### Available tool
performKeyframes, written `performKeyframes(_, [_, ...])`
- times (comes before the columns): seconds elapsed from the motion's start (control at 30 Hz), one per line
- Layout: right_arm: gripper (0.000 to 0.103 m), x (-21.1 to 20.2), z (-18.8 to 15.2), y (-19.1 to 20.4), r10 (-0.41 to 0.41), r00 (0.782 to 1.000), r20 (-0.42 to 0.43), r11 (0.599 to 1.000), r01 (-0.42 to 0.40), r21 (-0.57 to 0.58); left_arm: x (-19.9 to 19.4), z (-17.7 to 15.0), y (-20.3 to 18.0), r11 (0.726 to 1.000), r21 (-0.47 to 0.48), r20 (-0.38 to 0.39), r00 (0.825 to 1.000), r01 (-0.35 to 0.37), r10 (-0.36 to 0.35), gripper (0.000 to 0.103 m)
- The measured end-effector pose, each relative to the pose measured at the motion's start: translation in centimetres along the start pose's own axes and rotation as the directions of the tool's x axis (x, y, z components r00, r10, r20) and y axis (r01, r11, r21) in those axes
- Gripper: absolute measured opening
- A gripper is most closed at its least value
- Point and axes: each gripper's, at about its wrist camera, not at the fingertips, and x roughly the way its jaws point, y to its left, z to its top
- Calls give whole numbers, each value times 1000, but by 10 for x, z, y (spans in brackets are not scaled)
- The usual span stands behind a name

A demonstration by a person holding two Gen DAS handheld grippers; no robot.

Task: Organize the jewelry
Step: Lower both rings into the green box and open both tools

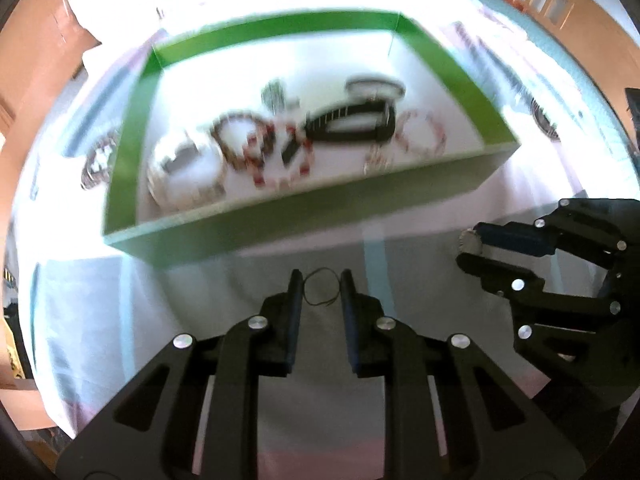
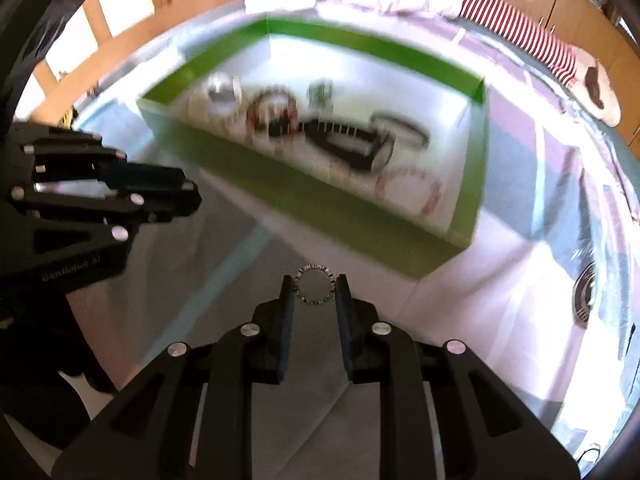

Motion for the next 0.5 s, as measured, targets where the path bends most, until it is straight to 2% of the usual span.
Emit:
performKeyframes(0.13, [21, -32, 25, -9, -1, 994, 113, 999, -4, 42, -32, 15, 0, 1000, 4, 111, 994, -12, 12, 19])
performKeyframes(0.2, [21, -49, 38, -22, -8, 985, 172, 996, -7, 87, -42, 23, -4, 1000, -4, 146, 989, -23, 24, 19])
performKeyframes(0.3, [21, -53, 64, -35, -6, 971, 239, 989, -29, 143, -50, 42, -1, 999, -33, 186, 982, -26, 31, 19])
performKeyframes(0.43, [21, -37, 98, -60, -4, 964, 268, 978, -52, 202, -52, 71, 7, 999, -48, 218, 976, -18, 28, 19])
performKeyframes(0.5, [21, -13, 111, -71, 8, 970, 243, 965, -72, 254, -43, 98, 15, 996, -73, 221, 973, -51, 66, 19])
